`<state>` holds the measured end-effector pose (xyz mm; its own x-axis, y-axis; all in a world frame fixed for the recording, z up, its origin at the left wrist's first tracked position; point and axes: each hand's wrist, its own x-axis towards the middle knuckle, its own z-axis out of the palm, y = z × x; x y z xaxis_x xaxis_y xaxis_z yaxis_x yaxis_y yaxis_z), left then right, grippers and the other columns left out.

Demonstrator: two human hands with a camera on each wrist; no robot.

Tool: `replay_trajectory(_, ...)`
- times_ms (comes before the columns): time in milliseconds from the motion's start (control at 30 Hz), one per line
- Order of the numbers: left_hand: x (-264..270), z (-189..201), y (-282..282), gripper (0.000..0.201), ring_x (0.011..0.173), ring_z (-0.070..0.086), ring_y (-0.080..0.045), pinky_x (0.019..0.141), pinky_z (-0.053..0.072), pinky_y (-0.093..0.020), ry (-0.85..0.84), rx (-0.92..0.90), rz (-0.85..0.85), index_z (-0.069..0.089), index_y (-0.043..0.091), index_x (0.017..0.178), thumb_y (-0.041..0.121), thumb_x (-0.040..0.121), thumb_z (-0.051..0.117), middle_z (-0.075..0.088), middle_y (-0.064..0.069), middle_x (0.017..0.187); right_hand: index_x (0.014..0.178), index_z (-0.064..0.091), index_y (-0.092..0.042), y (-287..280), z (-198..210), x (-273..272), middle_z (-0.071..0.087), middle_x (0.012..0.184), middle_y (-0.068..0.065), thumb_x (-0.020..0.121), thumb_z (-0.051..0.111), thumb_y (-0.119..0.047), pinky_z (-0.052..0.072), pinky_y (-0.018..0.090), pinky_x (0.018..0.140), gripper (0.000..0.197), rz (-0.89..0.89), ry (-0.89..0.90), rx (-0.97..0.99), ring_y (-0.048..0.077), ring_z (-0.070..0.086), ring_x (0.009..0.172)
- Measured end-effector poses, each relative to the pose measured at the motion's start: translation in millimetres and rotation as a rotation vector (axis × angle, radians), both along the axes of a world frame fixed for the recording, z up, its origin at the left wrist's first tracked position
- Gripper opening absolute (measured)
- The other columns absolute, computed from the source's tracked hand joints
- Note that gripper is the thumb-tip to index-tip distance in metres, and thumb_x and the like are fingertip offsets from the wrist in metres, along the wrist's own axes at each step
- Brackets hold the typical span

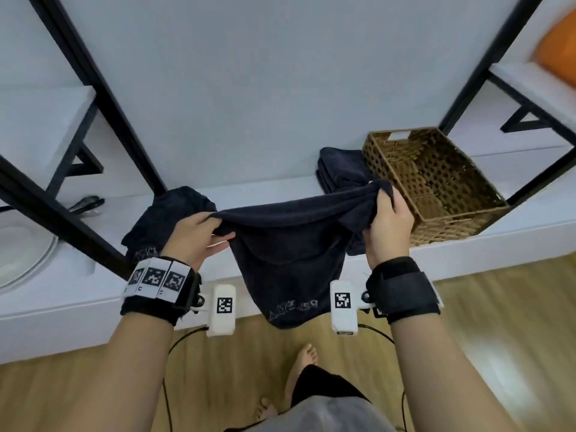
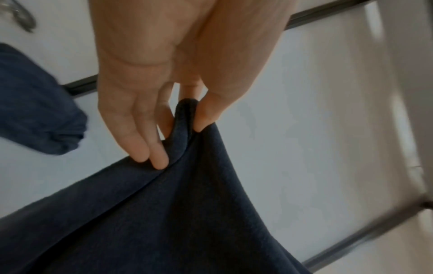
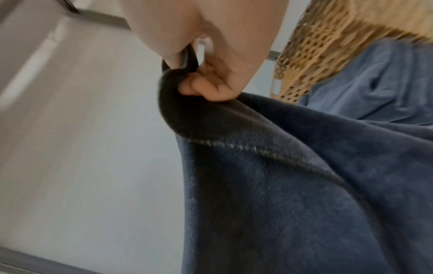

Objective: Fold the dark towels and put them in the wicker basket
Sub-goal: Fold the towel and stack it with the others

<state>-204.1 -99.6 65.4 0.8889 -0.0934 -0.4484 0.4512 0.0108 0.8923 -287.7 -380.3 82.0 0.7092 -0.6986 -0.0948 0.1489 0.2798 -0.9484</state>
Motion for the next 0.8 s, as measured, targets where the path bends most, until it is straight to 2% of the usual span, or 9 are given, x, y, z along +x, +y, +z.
replay_trajectory(33,3,-15,2,0.02,0.091,0.073,-0.025,0.079,0.054,-0.03,0.053,0.002,-0.001,0.067,0.005,0.11,0.009,0.098,0.052,0.069,-0.014,0.116,0.09,0.076,-0.028,1,-13,1,0.07,0.095,-0.002,0.099,0.052,-0.023,0.055,0.039,0.082,0.026,0.007,0.06,-0.001,0.017,0.063,0.094)
replay_trajectory(133,12,-49,5,0.022,0.093,0.073,-0.026,0.083,0.055,-0.031,0.18,-0.001,0.007,0.064,-0.004,0.113,0.004,0.096,0.053,0.069,-0.016,0.116,0.094,0.078,-0.027,4,-43,6,0.071,0.093,-0.005,0.095,0.056,-0.021,0.055,0.03,0.067,0.023,0.035,0.203,0.017,0.017,0.064,0.09)
replay_trajectory(233,27,-73,3,0.017,0.096,0.071,-0.027,0.085,0.056,-0.032,0.263,0.009,0.027,0.062,-0.003,0.11,0.001,0.095,0.055,0.067,-0.019,0.116,0.095,0.077,-0.03,7,-63,17,0.072,0.102,-0.005,0.094,0.056,-0.014,0.055,0.027,0.067,0.027,0.061,0.299,0.079,0.019,0.066,0.098)
replay_trajectory(367,60,-95,-2,0.027,0.098,0.069,-0.029,0.075,0.055,-0.03,0.33,0.038,0.069,0.056,-0.005,0.123,-0.001,0.096,0.053,0.064,-0.021,0.119,0.123,0.066,-0.03,10,-79,44,0.064,0.112,0.0,0.096,0.044,-0.007,0.057,0.031,0.067,0.041,0.146,0.399,0.116,0.02,0.064,0.097)
replay_trajectory(533,109,-120,-6,0.02,0.099,0.069,-0.028,0.083,0.056,-0.032,0.368,0.123,0.124,0.057,0.003,0.116,0.002,0.097,0.051,0.065,-0.019,0.118,0.113,0.07,-0.02,8,-88,93,0.059,0.084,0.008,0.095,0.036,-0.001,0.059,0.034,0.066,0.043,0.229,0.39,0.412,0.02,0.06,0.069)
replay_trajectory(633,130,-134,-5,0.019,0.098,0.068,-0.028,0.076,0.056,-0.029,0.396,0.174,0.18,0.057,0.004,0.114,0.002,0.097,0.05,0.065,-0.019,0.115,0.115,0.062,-0.008,4,-94,124,0.053,0.063,0.007,0.098,0.039,0.0,0.053,0.028,0.046,0.03,0.192,0.336,0.723,0.016,0.05,0.051)
replay_trajectory(667,135,-139,-5,0.013,0.097,0.069,-0.028,0.071,0.057,-0.027,0.4,0.191,0.203,0.057,0.006,0.107,0.002,0.097,0.05,0.065,-0.018,0.113,0.116,0.06,-0.006,4,-96,134,0.053,0.061,0.007,0.098,0.04,-0.001,0.048,0.025,0.042,0.027,0.183,0.315,0.803,0.015,0.046,0.048)
replay_trajectory(733,143,-150,-6,0.009,0.089,0.07,-0.026,0.068,0.057,-0.026,0.391,0.219,0.252,0.058,0.009,0.096,0.002,0.096,0.052,0.065,-0.017,0.109,0.114,0.06,-0.004,5,-102,154,0.058,0.064,0.011,0.099,0.043,-0.003,0.049,0.024,0.045,0.023,0.195,0.291,0.869,0.015,0.049,0.048)
replay_trajectory(800,148,-163,-7,0.013,0.078,0.069,-0.02,0.071,0.056,-0.027,0.348,0.246,0.27,0.061,0.004,0.106,0.001,0.095,0.055,0.065,-0.015,0.104,0.115,0.06,0.0,7,-108,171,0.067,0.068,0.015,0.099,0.048,-0.003,0.055,0.026,0.051,0.02,0.218,0.27,0.901,0.02,0.064,0.052)
